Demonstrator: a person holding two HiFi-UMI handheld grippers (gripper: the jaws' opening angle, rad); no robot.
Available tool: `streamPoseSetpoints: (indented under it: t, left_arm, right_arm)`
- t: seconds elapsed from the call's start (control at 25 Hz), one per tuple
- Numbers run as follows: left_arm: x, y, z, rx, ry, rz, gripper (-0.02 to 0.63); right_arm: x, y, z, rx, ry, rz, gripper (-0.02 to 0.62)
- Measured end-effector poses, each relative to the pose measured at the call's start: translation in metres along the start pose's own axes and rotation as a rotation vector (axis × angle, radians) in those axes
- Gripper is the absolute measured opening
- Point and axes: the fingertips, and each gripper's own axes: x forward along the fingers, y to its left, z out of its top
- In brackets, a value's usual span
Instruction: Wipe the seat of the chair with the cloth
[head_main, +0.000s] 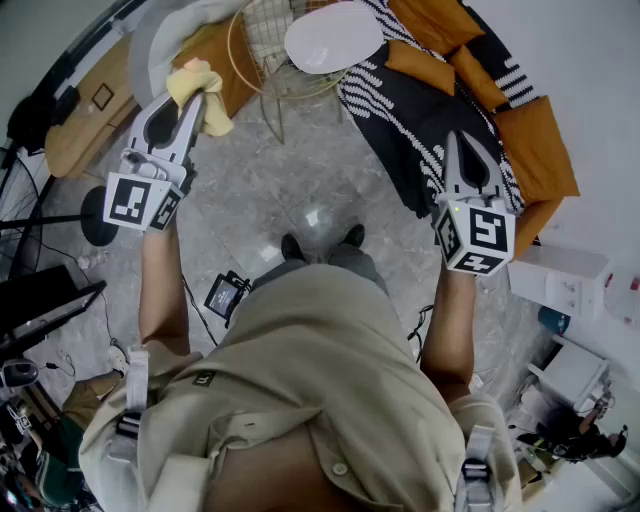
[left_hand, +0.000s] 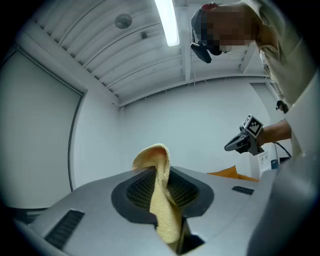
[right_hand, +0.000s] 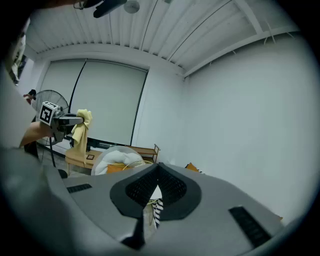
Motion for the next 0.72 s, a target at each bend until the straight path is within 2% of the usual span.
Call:
streamPoseSetpoints:
  t: [0.48,0.72]
  left_arm:
    - [0.0042,-0.0009,-0.0021,0.007,-0.001,-0.012,0.078]
    - [0.009,0.0011,-0.004,0.007,-0.007,-0.019,0.078]
  right_arm:
    - [-0.005,-0.0011,-0.0013,0.007,0.003,-0.019,0.023]
    - [-0.001,0.005,-0.0001,0.037,-0.017,0.004,0.026]
